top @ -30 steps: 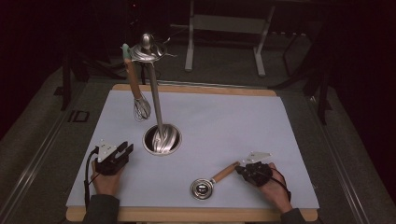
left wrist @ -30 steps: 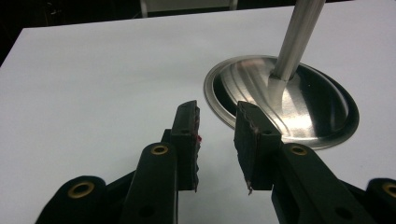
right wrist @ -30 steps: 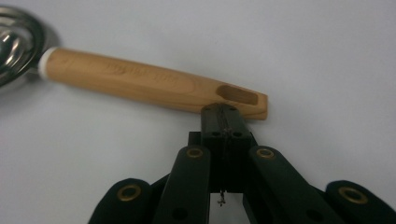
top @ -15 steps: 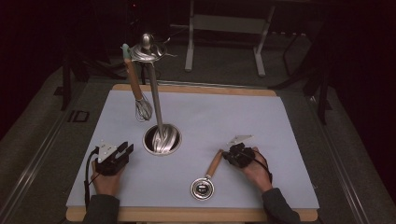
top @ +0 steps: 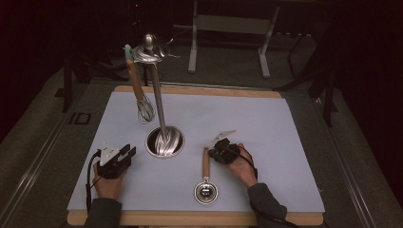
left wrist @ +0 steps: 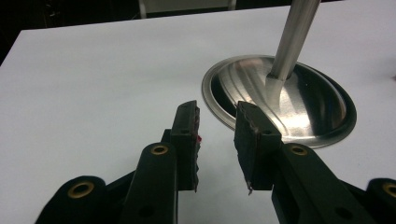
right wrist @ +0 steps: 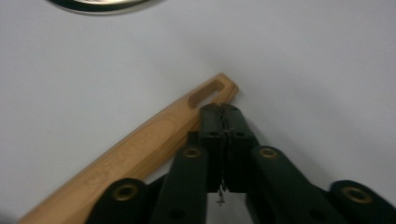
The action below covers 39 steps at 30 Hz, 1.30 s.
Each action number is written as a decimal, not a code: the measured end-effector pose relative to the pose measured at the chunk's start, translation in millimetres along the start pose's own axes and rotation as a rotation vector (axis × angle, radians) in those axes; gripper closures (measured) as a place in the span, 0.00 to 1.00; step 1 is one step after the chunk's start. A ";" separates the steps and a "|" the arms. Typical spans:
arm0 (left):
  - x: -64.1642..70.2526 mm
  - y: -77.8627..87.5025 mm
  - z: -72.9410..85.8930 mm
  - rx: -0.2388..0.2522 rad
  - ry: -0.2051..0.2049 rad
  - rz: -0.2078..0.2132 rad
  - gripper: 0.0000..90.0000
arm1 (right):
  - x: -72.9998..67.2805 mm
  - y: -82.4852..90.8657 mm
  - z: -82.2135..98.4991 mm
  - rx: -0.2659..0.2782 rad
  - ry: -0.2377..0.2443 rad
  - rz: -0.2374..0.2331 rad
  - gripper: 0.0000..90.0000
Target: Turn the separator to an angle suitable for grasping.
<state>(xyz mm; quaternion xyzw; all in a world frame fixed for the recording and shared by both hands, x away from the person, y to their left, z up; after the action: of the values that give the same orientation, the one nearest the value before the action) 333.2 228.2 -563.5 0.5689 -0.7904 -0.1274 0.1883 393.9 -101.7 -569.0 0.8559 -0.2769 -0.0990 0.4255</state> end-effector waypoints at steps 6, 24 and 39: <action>0.2 0.1 0.0 0.001 0.000 0.000 0.78 | -13.3 8.4 -6.2 0.036 -0.047 -0.018 0.73; 1.0 0.3 0.2 0.003 -0.007 -0.003 0.78 | -66.7 17.1 10.9 -0.053 -0.098 -0.074 0.55; 1.2 0.6 0.4 0.001 -0.009 -0.003 0.78 | -33.2 21.7 14.3 -0.149 -0.071 -0.061 0.75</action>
<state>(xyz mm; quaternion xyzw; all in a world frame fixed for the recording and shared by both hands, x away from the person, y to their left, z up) 332.2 227.3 -563.4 0.5694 -0.7905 -0.1298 0.1843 352.2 -103.3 -563.0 0.8259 -0.2575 -0.1624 0.4745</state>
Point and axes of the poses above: each handheld gripper's, and its own axes: y roughly backward along the jaws, z roughly out of its underside, x roughly to its right, the point moved 6 cm from there along -y, roughly forward along the jaws, and after that the axes turned 8 degrees about y, right-handed, at the moved point
